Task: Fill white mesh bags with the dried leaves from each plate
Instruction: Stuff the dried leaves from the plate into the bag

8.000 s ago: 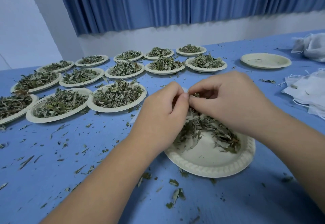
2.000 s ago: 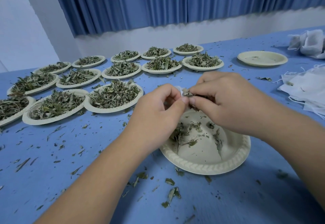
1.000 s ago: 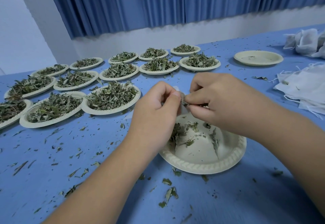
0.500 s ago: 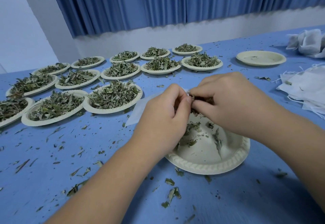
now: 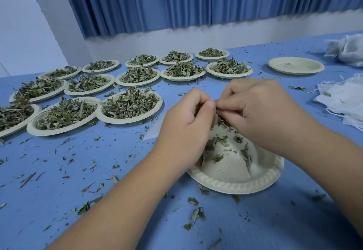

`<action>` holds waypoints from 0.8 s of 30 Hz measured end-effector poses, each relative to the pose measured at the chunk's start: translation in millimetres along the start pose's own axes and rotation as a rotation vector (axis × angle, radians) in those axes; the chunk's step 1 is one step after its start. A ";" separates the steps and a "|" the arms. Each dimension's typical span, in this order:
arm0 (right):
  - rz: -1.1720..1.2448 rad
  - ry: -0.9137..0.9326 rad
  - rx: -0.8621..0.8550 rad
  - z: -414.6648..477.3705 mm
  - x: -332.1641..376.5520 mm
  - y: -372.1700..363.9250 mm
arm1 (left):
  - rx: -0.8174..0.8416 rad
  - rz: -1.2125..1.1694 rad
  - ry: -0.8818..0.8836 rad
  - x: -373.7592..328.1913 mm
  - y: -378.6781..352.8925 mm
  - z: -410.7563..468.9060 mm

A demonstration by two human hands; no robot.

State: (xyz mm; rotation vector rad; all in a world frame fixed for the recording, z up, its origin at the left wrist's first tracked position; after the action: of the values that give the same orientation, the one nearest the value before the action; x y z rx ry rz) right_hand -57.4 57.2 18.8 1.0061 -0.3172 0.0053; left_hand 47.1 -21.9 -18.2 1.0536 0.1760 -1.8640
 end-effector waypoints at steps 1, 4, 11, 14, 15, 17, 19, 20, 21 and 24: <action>-0.012 0.003 0.013 0.3 0.5 -0.6 | -0.008 -0.014 0.006 -0.1 -0.4 0.6; 0.026 -0.014 0.043 -1.2 0.8 -4.5 | -0.012 0.012 -0.020 -1.7 -0.5 1.0; 0.390 -0.200 0.046 0.2 -7.6 1.3 | -0.001 0.077 -0.068 -6.8 0.4 -0.4; 0.446 -0.320 -0.016 0.3 -10.7 -1.4 | 0.029 0.074 -0.065 -7.5 -1.7 -0.8; 0.475 -0.353 -0.024 0.5 -10.8 -2.3 | 0.032 0.071 -0.061 -7.2 -1.6 -0.7; 0.539 -0.389 0.006 1.2 -10.4 -3.5 | 0.019 0.048 -0.040 -5.7 -0.5 -0.1; 0.679 -0.401 0.118 1.6 -10.0 -2.4 | -0.017 0.025 -0.005 -3.4 1.3 1.2; 0.759 -0.399 0.192 1.1 -10.0 -0.3 | -0.039 0.013 0.015 -2.6 2.4 1.7; 0.816 -0.386 0.259 0.4 -10.1 1.7 | -0.061 -0.007 0.036 -1.8 3.8 2.1; 0.835 -0.323 0.319 -0.4 -10.1 6.6 | -0.098 -0.086 0.078 -1.1 8.0 2.8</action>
State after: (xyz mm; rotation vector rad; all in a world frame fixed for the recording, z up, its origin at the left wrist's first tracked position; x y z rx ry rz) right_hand -67.9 62.5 21.4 1.1247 -1.0403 0.6719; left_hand 51.9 -26.9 -13.3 1.0657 0.3601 -1.8721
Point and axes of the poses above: each hand's wrist, its own z-axis towards the middle knuckle, its own y-axis out of the back of the hand, x = y × z, the point moved 3 cm from there along z, towards the middle knuckle, and after that the axes turned 14 degrees about -y, right-handed, at the moved point
